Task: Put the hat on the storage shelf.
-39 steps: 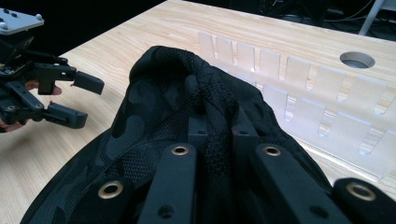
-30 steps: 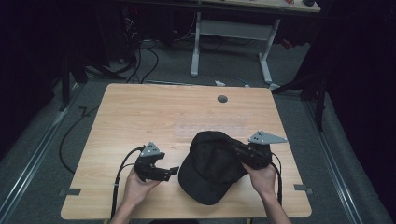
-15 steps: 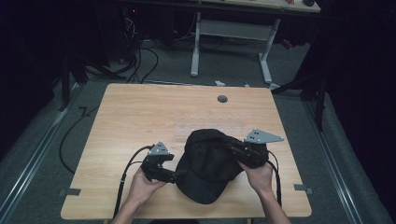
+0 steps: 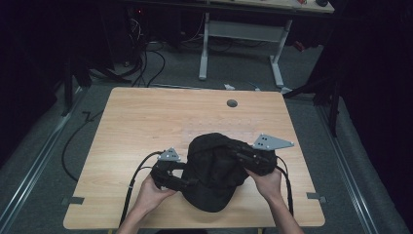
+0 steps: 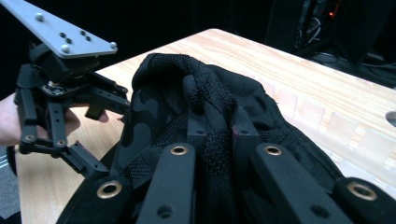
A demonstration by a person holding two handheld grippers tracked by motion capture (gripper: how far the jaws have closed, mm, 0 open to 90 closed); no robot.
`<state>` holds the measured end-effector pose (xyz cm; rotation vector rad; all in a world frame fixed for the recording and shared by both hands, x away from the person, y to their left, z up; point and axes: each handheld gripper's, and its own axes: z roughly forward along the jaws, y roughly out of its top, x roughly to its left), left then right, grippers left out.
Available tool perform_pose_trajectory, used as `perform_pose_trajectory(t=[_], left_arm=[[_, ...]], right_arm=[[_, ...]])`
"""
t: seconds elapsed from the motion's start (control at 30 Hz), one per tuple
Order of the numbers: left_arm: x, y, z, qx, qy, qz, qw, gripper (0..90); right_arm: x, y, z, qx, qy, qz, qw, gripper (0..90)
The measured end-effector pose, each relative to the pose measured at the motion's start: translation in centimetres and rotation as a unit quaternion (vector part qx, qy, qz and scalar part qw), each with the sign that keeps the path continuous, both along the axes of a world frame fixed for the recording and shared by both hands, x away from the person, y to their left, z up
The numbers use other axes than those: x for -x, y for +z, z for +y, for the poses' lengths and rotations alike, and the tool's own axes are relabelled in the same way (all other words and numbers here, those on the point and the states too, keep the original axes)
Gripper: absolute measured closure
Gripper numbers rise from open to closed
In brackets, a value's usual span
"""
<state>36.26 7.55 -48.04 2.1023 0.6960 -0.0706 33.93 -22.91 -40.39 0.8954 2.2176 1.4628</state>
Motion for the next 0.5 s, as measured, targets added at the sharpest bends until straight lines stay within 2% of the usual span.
perform_pose_trajectory(t=[0.1,0.17,0.3,0.43,0.5], left_arm=[[-0.04,0.02,0.11,0.003,-0.004,0.004,1.0,20.4],[-0.05,0.11,0.22,0.01,-0.011,0.007,0.9999,26.7],[-0.06,0.26,0.35,0.022,-0.024,0.013,0.9994,33.3],[-0.04,0.36,0.28,0.013,-0.028,0.014,0.9994,34.4],[-0.06,0.43,0.43,0.014,-0.029,0.015,0.9994,38.3]], right_arm=[[-0.09,0.1,0.13,-0.004,0.009,-0.005,0.9999,82.2],[-0.23,0.18,0.04,-0.008,0.014,-0.005,0.9999,82.2],[-0.31,0.36,-0.04,-0.019,0.022,-0.01,0.9995,82.1],[-0.32,0.43,0.1,-0.018,0.025,-0.013,0.9994,82.0],[-0.34,0.47,0.12,-0.017,0.026,-0.017,0.9994,81.8]])
